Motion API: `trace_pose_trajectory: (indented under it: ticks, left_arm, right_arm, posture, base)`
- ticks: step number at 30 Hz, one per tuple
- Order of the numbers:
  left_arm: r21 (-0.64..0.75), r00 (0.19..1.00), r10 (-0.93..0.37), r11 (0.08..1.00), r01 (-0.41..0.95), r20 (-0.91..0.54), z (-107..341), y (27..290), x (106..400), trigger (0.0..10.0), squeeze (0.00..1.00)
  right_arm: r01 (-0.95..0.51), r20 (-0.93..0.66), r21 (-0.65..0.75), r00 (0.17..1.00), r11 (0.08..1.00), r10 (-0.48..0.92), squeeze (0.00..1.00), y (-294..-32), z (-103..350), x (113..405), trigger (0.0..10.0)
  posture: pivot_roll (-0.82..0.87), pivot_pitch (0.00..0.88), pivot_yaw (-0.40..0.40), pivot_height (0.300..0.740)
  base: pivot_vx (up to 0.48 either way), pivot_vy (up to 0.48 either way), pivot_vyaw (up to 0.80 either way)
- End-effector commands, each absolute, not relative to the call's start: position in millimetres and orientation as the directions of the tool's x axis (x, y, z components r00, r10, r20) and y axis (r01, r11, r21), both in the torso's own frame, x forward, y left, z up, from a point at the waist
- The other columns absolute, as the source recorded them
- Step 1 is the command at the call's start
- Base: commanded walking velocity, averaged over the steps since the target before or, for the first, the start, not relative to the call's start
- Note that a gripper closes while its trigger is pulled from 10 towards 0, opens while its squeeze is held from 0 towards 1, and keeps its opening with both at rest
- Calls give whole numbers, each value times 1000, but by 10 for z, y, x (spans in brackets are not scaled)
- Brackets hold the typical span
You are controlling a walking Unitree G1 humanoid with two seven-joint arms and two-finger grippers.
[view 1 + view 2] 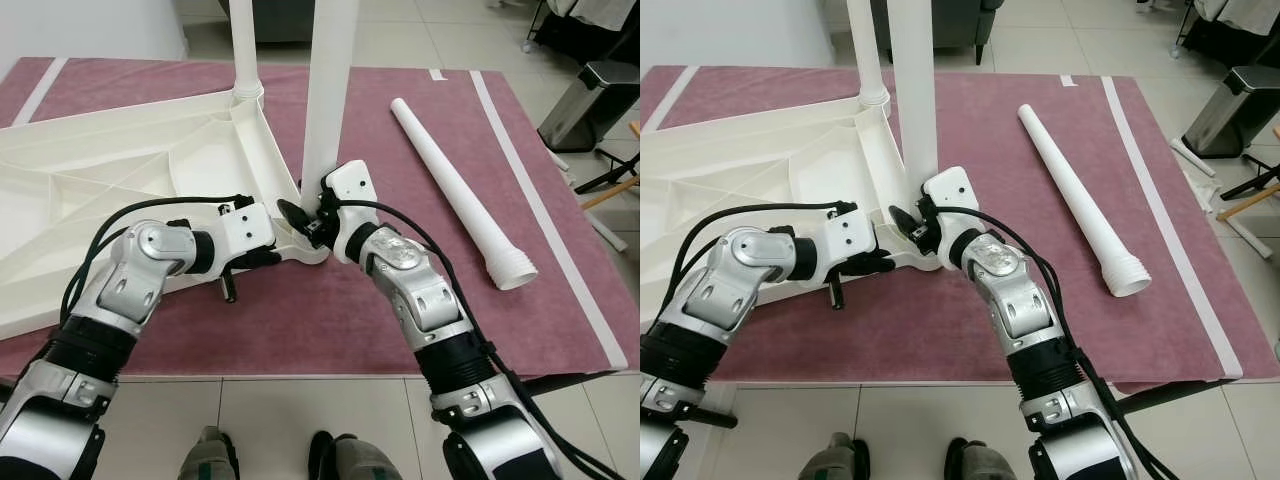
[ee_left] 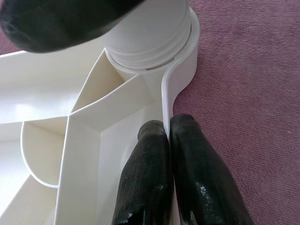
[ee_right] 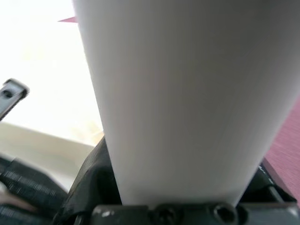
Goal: Building children table
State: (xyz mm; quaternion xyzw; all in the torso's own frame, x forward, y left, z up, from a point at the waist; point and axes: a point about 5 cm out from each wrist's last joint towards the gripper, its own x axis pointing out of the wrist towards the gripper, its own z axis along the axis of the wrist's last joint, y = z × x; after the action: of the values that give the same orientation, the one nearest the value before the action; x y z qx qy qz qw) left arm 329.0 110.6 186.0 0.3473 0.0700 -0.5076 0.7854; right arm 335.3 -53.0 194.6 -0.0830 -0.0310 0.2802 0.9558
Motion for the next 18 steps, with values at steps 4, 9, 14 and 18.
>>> trace_pose_trajectory:
  ticks: [4,9,14,18]
  left_arm:
    - [567,557,-764,314,761,-325,1973,921,3306,0,0]
    - [563,551,-768,311,766,-326,1965,951,3286,0,0]
    - [512,541,-790,350,784,-288,1839,1017,3176,4549,0]
    - [495,543,-794,369,787,-272,1793,1023,3161,10000,0]
  right_arm:
    - [-574,-94,-171,819,801,567,0,-349,1687,3260,10000]
    - [-633,-27,-173,769,755,639,0,-297,1787,3203,10000]
    - [-708,21,-168,694,687,720,0,-287,1863,3102,10000]
    - [-707,26,-157,695,690,719,0,-290,1861,3084,10000]
  posture:
    - [129,165,-2,740]
    - [132,164,-6,740]
    - [130,166,-11,740]
    - [131,167,-13,740]
  base:
    - [0,0,0]
    - [0,0,0]
    - [0,0,0]
    - [0,0,0]
